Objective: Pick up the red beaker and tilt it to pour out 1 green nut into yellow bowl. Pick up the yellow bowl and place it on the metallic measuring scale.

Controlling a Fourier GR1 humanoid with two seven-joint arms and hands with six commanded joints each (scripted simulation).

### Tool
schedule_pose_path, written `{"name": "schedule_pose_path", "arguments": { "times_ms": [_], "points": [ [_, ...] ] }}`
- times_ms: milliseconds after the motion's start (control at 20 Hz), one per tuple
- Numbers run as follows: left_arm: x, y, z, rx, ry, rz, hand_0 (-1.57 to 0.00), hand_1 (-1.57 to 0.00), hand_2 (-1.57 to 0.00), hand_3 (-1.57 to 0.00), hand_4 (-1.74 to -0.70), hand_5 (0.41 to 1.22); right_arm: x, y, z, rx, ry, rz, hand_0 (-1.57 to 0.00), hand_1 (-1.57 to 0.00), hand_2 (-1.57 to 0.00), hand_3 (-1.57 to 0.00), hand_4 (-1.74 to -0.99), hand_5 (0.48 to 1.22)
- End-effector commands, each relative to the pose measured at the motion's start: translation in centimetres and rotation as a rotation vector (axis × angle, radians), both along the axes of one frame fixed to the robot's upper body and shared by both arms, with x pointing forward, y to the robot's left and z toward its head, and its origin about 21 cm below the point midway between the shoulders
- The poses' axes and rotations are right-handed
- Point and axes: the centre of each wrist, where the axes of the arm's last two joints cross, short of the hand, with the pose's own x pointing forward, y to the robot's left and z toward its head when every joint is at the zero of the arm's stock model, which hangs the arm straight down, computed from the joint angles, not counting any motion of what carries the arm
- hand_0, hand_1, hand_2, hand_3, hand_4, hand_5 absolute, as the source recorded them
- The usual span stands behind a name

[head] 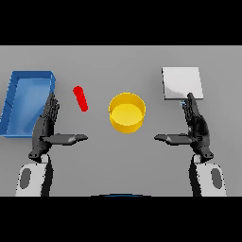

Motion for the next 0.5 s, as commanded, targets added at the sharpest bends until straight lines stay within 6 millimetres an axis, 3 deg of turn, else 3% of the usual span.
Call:
{"name": "schedule_pose_path", "arguments": {
  "times_ms": [0,250,350,450],
  "points": [
    [0.0,0.0,0.0,-0.001,-0.001,0.0,0.0,0.0,0.0,0.0,-1.14,0.66,0.0,0.1,0.0,0.001,-0.001,0.0,0.0,0.0,0.0,0.0,-1.071,0.578],
    [-0.4,-0.1,0.3,0.001,-0.014,0.0,0.0,0.0,0.0,0.0,-1.14,0.66,-0.7,1.1,-0.2,0.004,-0.011,0.001,0.0,0.0,0.0,0.0,-1.071,0.578],
    [-2.5,-0.3,1.1,0.128,-0.073,-0.06,0.0,0.0,0.0,0.0,-1.14,0.66,-2.1,1.0,0.8,-0.242,-0.141,0.023,0.0,0.0,0.0,0.0,-1.072,0.577],
    [-3.4,-0.7,1.9,0.172,-0.068,-0.081,0.0,0.0,0.0,0.0,-1.14,0.662,-2.8,1.3,1.0,-0.328,-0.157,0.032,0.0,0.0,0.0,0.0,-1.064,0.577]
  ]
}}
